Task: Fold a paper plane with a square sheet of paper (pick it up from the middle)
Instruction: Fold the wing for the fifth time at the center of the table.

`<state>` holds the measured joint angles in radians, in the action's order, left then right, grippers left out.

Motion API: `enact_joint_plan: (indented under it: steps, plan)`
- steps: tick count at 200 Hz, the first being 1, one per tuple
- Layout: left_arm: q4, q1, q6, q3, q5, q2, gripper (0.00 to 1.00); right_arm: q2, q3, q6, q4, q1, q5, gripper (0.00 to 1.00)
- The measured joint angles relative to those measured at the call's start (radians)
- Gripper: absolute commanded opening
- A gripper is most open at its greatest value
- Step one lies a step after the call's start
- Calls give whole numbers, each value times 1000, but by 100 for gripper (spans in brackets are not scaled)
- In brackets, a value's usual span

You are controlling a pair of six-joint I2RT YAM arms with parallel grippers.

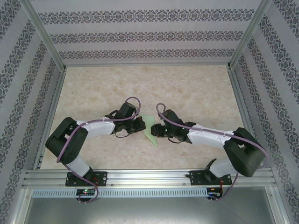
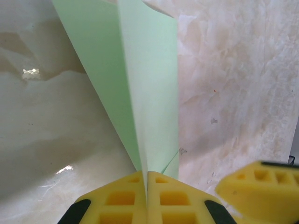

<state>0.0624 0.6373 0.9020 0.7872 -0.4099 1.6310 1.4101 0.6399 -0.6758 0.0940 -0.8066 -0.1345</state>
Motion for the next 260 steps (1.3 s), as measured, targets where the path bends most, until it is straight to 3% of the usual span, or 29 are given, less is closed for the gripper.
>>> enact_joint_plan:
  steps: [61, 115, 174, 260]
  plan:
    - [13, 0, 0, 5, 0, 0, 2, -140, -185, 208, -122, -221, 279, 37]
    - [14, 0, 0, 5, 0, 0, 2, 16, -137, 428, -216, -369, 489, 34]
    - [14, 0, -3, 10, 0, 0, 2, 150, -60, 549, -231, -424, 655, 32]
    - [22, 0, -7, 22, 0, 0, 2, 223, -42, 575, -230, -447, 774, 24]
